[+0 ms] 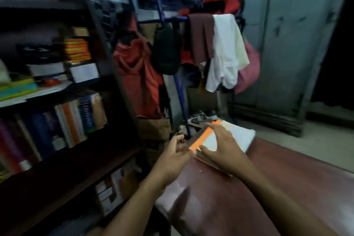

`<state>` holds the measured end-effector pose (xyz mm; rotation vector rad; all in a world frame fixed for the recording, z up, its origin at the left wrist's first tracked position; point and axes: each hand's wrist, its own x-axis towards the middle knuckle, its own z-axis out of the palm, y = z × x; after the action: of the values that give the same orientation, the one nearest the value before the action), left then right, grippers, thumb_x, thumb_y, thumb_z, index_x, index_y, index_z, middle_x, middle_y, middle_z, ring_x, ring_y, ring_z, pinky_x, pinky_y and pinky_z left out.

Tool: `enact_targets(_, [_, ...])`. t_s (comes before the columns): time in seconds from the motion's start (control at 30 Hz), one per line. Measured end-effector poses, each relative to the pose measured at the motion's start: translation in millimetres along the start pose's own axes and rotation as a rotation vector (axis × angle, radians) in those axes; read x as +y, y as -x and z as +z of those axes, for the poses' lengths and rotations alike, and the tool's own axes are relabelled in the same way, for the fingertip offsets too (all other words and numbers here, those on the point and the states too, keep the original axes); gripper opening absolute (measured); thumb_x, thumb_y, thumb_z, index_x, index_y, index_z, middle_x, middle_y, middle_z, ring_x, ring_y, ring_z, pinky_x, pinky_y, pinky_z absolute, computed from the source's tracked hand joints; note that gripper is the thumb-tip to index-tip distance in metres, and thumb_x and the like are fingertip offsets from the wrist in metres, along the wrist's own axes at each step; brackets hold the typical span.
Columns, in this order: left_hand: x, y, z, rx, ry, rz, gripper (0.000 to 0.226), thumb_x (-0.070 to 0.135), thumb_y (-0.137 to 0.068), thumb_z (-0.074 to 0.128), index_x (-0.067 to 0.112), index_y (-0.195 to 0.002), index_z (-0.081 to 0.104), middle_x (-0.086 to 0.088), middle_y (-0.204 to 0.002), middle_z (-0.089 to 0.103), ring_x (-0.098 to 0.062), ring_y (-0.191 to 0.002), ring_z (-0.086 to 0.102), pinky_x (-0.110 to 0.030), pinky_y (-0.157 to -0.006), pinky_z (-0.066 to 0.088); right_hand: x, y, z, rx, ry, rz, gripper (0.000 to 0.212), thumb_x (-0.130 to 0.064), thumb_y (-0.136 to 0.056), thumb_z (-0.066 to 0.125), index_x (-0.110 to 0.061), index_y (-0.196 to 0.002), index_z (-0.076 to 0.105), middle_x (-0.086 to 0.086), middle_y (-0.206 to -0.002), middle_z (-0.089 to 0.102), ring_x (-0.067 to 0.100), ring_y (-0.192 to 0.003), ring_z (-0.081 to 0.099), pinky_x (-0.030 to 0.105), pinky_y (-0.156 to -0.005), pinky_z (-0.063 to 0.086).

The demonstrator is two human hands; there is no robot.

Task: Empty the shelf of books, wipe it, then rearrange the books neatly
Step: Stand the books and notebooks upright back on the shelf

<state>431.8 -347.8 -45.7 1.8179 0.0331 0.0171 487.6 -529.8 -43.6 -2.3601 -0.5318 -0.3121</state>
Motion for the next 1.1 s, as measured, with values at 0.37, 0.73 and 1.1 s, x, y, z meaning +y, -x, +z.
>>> enact_targets(0.37, [-14, -88, 52, -0.041, -0.544, 0.003, 0.072, 0.053, -0.087, 0.07, 0.029, -0.148, 0.04, 0.011, -0.143, 0.048, -0.009, -0.127, 0.05, -0.027, -0.105, 0.04, 110, 17, 32, 0.224, -0.199, 0.534, 0.085, -0.04, -0.085, 0.073, -0.016, -0.154, 0.028, 0.006, -0.152, 0.047, 0.031, -0.135, 0.045, 0.042, -0.11, 0.037])
enact_targets(0.73, [-31, -138, 84, -0.069, -1.046, -0.189, 0.082, 0.084, -0.086, 0.033, 0.035, -0.152, 0.03, -0.008, -0.156, 0.036, -0.035, -0.142, 0.031, -0.047, -0.114, 0.025, 125, 11, 36, 0.176, -0.167, 0.503, 0.096, -0.061, -0.082, 0.048, -0.023, -0.16, 0.007, -0.013, -0.166, 0.017, 0.016, -0.147, 0.029, 0.037, -0.122, 0.016])
enact_targets(1.1, [-37, -94, 90, -0.001, -1.012, -0.234, 0.095, 0.092, -0.079, 0.025, 0.033, -0.154, 0.019, -0.013, -0.162, 0.021, -0.039, -0.144, 0.024, -0.048, -0.117, 0.024, 125, 14, 20, 0.203, -0.391, 0.578, 0.07, -0.045, -0.07, 0.053, -0.035, -0.139, 0.047, -0.007, -0.126, 0.066, 0.023, -0.12, 0.056, 0.044, -0.106, 0.042])
